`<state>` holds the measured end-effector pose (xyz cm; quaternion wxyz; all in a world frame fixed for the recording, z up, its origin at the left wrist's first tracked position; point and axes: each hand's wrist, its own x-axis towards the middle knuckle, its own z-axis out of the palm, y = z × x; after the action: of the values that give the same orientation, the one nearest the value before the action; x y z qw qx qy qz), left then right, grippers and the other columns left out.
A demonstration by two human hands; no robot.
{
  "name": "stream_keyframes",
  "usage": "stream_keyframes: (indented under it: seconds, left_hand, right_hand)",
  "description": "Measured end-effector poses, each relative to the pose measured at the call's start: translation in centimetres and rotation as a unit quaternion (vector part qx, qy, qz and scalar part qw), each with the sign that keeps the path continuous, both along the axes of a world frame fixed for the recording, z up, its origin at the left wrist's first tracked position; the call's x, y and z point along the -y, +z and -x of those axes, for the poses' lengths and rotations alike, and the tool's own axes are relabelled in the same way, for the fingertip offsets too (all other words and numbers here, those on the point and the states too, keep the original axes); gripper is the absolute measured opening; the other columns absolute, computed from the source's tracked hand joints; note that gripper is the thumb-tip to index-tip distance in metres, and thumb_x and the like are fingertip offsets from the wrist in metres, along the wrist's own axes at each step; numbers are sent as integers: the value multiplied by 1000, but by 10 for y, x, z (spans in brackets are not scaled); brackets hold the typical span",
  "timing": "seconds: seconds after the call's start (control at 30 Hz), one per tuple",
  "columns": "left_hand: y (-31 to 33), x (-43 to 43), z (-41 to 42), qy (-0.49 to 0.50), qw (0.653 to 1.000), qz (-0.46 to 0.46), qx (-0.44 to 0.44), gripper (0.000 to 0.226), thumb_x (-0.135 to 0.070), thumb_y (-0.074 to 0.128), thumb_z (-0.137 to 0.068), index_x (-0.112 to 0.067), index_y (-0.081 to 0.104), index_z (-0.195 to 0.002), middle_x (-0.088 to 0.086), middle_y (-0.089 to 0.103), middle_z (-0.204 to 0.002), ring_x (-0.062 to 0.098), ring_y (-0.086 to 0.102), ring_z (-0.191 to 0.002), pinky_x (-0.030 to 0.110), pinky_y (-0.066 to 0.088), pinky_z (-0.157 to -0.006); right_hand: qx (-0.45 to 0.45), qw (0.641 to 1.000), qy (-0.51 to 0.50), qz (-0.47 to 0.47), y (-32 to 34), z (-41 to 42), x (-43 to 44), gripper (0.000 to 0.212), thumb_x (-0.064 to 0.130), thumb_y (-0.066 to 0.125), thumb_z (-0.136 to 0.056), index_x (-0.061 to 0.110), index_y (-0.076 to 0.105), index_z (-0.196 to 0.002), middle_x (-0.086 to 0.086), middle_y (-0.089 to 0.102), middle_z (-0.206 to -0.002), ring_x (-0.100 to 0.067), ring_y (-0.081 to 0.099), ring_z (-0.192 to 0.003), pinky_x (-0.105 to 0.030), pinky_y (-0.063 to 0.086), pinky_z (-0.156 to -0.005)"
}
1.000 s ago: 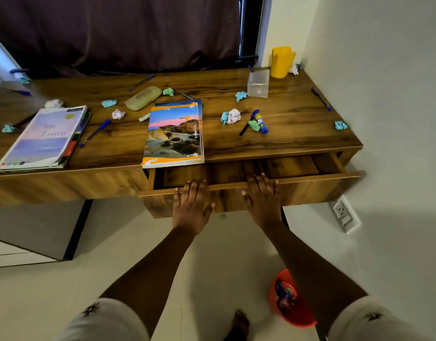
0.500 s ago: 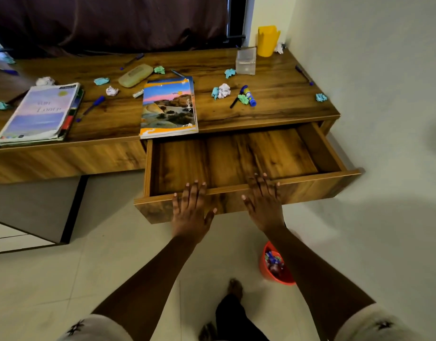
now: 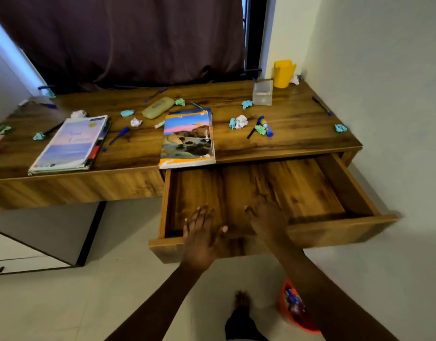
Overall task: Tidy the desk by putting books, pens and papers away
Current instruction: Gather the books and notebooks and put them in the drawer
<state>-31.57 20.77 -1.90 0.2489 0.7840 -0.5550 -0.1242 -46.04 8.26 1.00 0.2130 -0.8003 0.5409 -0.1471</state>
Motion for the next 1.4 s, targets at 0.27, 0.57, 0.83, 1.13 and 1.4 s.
stream_keyframes:
  seconds: [0.27,0.57,0.83,1.13,1.4]
  left_hand:
    - [54,145,-157,201,974,44,-91,66,-44,54,-89,-12,35,-144,18,38,-146,37,34,-135,46,30,-110]
    - [30,180,-202,264,957,-15,-118,55,-38,54,-92,-17,40,-141,13,52,-137,38,45,-125,44,35,-105]
    - [25,155,-186,247,965,-1,-86,53,-40,57,-90,-16,46,-136,12,57,-130,35,49,-121,46,38,-103]
    - [35,124,-161,273,928,84,-239,44,-22,76,-78,-11,56,-116,10,60,-109,31,62,-98,47,54,-85]
    - [48,109,-170,270,835,39,-477,34,-16,78,-76,-8,65,-106,11,72,-98,27,69,-90,38,55,-81]
  right_hand:
    - [108,985,96,-94,53,-130,121,37,29,54,-92,11,55,-125,-9,59,-126,-27,55,-115,-32,43,-92]
    - [-4,988,131,-82,21,-184,156,48,35,50,-93,9,43,-132,-11,53,-131,-32,45,-123,-42,43,-99]
    - [51,990,112,-68,17,-164,137,51,30,50,-93,8,40,-138,-11,44,-138,-29,39,-128,-36,39,-102]
    - [117,985,47,-117,23,-146,113,47,27,63,-88,12,47,-130,-8,41,-137,-25,54,-114,-33,48,-90]
    - [135,970,20,-201,20,-138,114,47,28,71,-81,13,53,-121,-8,52,-127,-24,55,-111,-34,49,-90]
